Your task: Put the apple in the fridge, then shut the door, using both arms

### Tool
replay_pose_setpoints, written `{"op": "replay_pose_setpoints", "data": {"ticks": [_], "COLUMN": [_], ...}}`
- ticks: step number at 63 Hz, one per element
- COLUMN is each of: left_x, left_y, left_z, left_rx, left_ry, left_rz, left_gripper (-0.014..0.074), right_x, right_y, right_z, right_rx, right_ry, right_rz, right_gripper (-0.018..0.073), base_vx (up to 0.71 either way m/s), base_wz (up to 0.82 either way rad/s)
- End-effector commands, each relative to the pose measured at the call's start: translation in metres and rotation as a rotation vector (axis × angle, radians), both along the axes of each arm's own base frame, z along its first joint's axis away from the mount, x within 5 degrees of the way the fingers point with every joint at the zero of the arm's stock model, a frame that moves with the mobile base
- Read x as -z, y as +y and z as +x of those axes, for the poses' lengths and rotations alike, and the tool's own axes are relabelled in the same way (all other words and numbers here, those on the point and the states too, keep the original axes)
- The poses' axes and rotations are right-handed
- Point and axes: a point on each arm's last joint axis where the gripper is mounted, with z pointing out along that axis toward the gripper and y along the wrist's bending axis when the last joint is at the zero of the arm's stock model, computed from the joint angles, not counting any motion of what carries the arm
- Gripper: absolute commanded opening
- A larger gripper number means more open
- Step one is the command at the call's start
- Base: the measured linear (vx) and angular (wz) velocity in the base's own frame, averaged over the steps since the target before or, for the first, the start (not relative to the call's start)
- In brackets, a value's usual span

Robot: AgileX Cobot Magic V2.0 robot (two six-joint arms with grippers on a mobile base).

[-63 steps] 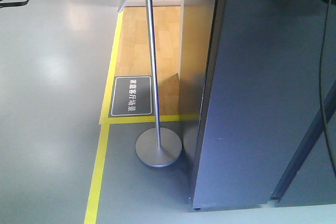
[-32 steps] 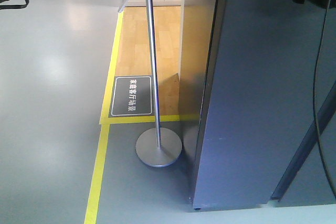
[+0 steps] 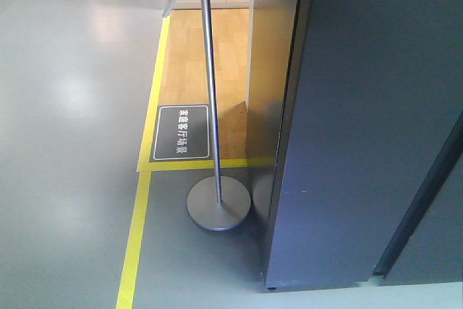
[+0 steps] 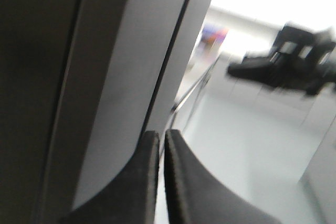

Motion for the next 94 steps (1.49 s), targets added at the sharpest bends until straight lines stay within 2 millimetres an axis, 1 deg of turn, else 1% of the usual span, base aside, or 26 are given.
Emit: {"op": "replay_pose_setpoints", "data": {"ticks": [1, 6, 11, 13, 14, 16, 17, 18, 21, 24, 25, 26, 28, 29, 31, 34, 37, 40, 41, 46, 50, 52, 59, 69, 81, 94], "left_x": [-0.029, -0.028, -0.018, -0.011, -0.003, 0.003, 0.011, 0.015, 0.03, 0.051, 0.061, 0.069, 0.083, 0.095, 0.112, 0.133, 0.156, 0.187, 0.193, 0.227, 0.25, 0.258, 0.269, 0.265, 0.253, 0.23], "left_y": [-0.014, -0.018, -0.019, -0.019, -0.019, -0.02, -0.02, -0.02, -0.02, -0.02, -0.02, -0.02, -0.019, -0.019, -0.017, -0.014, -0.011, -0.006, -0.004, 0.005, 0.01, 0.012, 0.014, 0.012, 0.006, -0.003], "left_z": [-0.065, -0.091, -0.112, -0.121, -0.124, -0.133, -0.136, -0.142, -0.152, -0.165, -0.168, -0.174, -0.179, -0.182, -0.187, -0.193, -0.198, -0.204, -0.204, -0.212, -0.219, -0.221, -0.226, -0.226, -0.227, -0.235], "left_rx": [0.141, 0.141, 0.145, 0.146, 0.149, 0.149, 0.151, 0.151, 0.148, 0.134, 0.128, 0.102, 0.069, 0.051, -0.005, -0.091, -0.172, -0.274, -0.321, -0.473, -0.566, -0.6, -0.639, -0.607, -0.501, -0.262], "left_ry": [-0.102, -0.101, -0.065, -0.039, -0.013, 0.006, 0.035, 0.042, 0.08, 0.103, 0.128, 0.129, 0.147, 0.181, 0.223, 0.267, 0.32, 0.401, 0.42, 0.527, 0.62, 0.661, 0.737, 0.747, 0.75, 0.7], "left_rz": [0.153, 0.197, 0.193, 0.19, 0.187, 0.183, 0.179, 0.178, 0.174, 0.177, 0.175, 0.176, 0.174, 0.168, 0.157, 0.139, 0.119, 0.093, 0.075, -0.004, -0.071, -0.112, -0.213, -0.276, -0.42, -0.613], "left_gripper": [-0.0008, -0.0008, -0.0008, -0.0008, -0.0008, -0.0008, -0.0008, -0.0008, -0.0008, -0.0008, -0.0008, -0.0008, -0.0008, -0.0008, -0.0008, -0.0008, -0.0008, -0.0008, -0.0008, -0.0008, -0.0008, -0.0008, -0.0008, -0.0008, -0.0007, -0.0008], "right_x": [-0.025, -0.02, -0.006, 0.001, 0.004, 0.014, 0.023, 0.028, 0.045, 0.066, 0.073, 0.083, 0.099, 0.106, 0.119, 0.146, 0.162, 0.177, 0.185, 0.205, 0.212, 0.214, 0.218, 0.219, 0.22, 0.22], "right_y": [0.014, 0.019, 0.024, 0.025, 0.026, 0.028, 0.028, 0.029, 0.032, 0.033, 0.033, 0.033, 0.033, 0.032, 0.032, 0.031, 0.031, 0.029, 0.029, 0.027, 0.026, 0.026, 0.029, 0.033, 0.034, 0.034], "right_z": [-0.043, -0.062, -0.081, -0.089, -0.092, -0.102, -0.104, -0.108, -0.125, -0.139, -0.142, -0.148, -0.156, -0.158, -0.164, -0.172, -0.18, -0.185, -0.187, -0.195, -0.199, -0.201, -0.208, -0.211, -0.213, -0.213], "right_rx": [-0.122, -0.166, -0.186, -0.198, -0.201, -0.204, -0.2, -0.2, -0.191, -0.171, -0.164, -0.151, -0.126, -0.114, -0.089, -0.054, -0.023, 0.008, 0.016, 0.067, 0.093, 0.094, 0.071, 0.025, 0.007, 0.007], "right_ry": [-0.075, -0.078, -0.087, -0.094, -0.095, -0.097, -0.084, -0.084, -0.094, -0.093, -0.093, -0.089, -0.077, -0.07, -0.058, -0.023, -0.018, -0.01, 0.001, -0.003, -0.017, -0.021, -0.027, -0.01, -0.001, -0.001], "right_rz": [-0.019, -0.042, -0.043, -0.044, -0.042, -0.034, -0.024, -0.018, -0.004, 0.002, -0.002, -0.005, -0.005, -0.003, 0.004, 0.017, 0.022, 0.027, 0.029, 0.031, 0.034, 0.037, 0.041, 0.041, 0.041, 0.041], "right_gripper": [-0.0006, -0.0006, -0.0006, -0.0006, -0.0006, -0.0005, -0.0005, -0.0005, -0.0005, -0.0005, -0.0005, -0.0005, -0.0005, -0.0005, -0.0005, -0.0005, -0.0005, -0.0005, -0.0005, -0.0005, -0.0005, -0.0005, -0.0005, -0.0003, -0.0003, -0.0003], "base_vx": [0.0, 0.0, 0.0, 0.0, 0.0, 0.0, 0.0, 0.0, 0.0, 0.0, 0.0, 0.0, 0.0, 0.0, 0.0, 0.0, 0.0, 0.0, 0.0, 0.0, 0.0, 0.0, 0.0, 0.0, 0.0, 0.0], "base_wz": [0.0, 0.0, 0.0, 0.0, 0.0, 0.0, 0.0, 0.0, 0.0, 0.0, 0.0, 0.0, 0.0, 0.0, 0.0, 0.0, 0.0, 0.0, 0.0, 0.0, 0.0, 0.0, 0.0, 0.0, 0.0, 0.0]}}
